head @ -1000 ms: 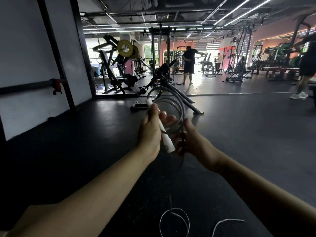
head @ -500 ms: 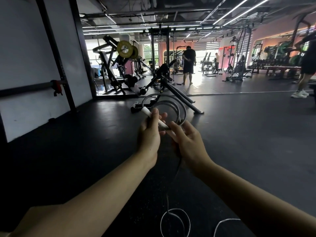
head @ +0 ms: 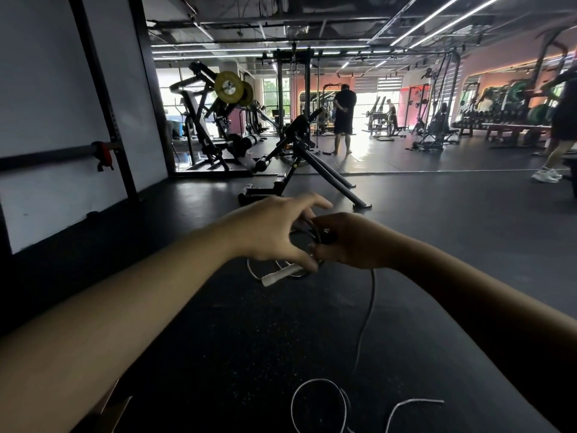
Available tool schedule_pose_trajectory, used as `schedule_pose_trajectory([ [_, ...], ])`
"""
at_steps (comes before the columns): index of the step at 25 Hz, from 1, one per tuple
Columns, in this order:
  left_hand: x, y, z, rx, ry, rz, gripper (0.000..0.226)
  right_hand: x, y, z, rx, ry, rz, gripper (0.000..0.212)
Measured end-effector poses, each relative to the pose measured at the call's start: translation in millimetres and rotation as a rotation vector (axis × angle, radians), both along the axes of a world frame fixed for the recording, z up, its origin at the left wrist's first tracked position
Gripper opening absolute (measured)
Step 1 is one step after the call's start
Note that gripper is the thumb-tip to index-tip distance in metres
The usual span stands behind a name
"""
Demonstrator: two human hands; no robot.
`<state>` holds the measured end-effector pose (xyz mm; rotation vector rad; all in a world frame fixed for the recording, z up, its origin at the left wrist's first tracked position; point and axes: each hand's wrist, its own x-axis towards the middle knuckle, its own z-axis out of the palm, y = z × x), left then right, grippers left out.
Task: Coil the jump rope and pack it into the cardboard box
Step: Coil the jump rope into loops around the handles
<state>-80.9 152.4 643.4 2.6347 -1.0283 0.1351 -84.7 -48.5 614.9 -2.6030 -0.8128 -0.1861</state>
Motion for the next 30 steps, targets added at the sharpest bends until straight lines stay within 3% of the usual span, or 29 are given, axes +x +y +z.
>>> schedule_pose_trajectory([
  [3,2.1,-15.6,2.0,0.037,0.121,0.080,0.100,-3.7,5.9,10.7,-0.034,0.046,-0.019,0.020],
  [8,3.9,-13.4,-16.1,-0.062,0.215,0.085,0.044,-6.2,-2.4,6.5,0.089,0.103,0.027,0.039],
  [10,1.1,-9.4,-16.9,-0.101,0.253,0.066,0.033,-7.4,-6.7,4.8,0.231,0.168,0.101,0.038],
  [13,-1.8,-0.9,-11.9,-0.274,0.317,0.023,0.030,-10.0,-22.3,9.2,0.513,0.285,0.127,0.031],
  [16,-3.9,3.6,-8.2,-0.611,0.281,0.021,0.024,-5.5,-44.3,12.1,0.608,0.311,0.012,0.071],
  [18,-3.6,-2.4,-11.1,-0.948,0.262,0.039,0.020,-0.1,-49.9,7.8,0.753,0.326,-0.045,0.075],
  [20,-4.6,-14.5,-19.2,-1.162,0.253,0.136,0.018,-1.4,-41.6,0.4,0.866,0.340,-0.048,0.073],
  [23,-4.3,-37.6,-37.6,-1.423,0.300,0.336,0.033,-12.1,-7.2,-18.0,0.897,0.329,-0.032,0.074],
  [27,-4.9,-49.8,-52.5,-1.560,0.353,0.492,0.036,-19.8,28.8,-28.8,1.130,0.242,-0.111,0.062],
  [30,-8.8,-41.1,-56.8,-1.435,0.347,0.461,0.037,-12.3,25.7,-29.0,1.043,0.102,-0.136,0.048],
])
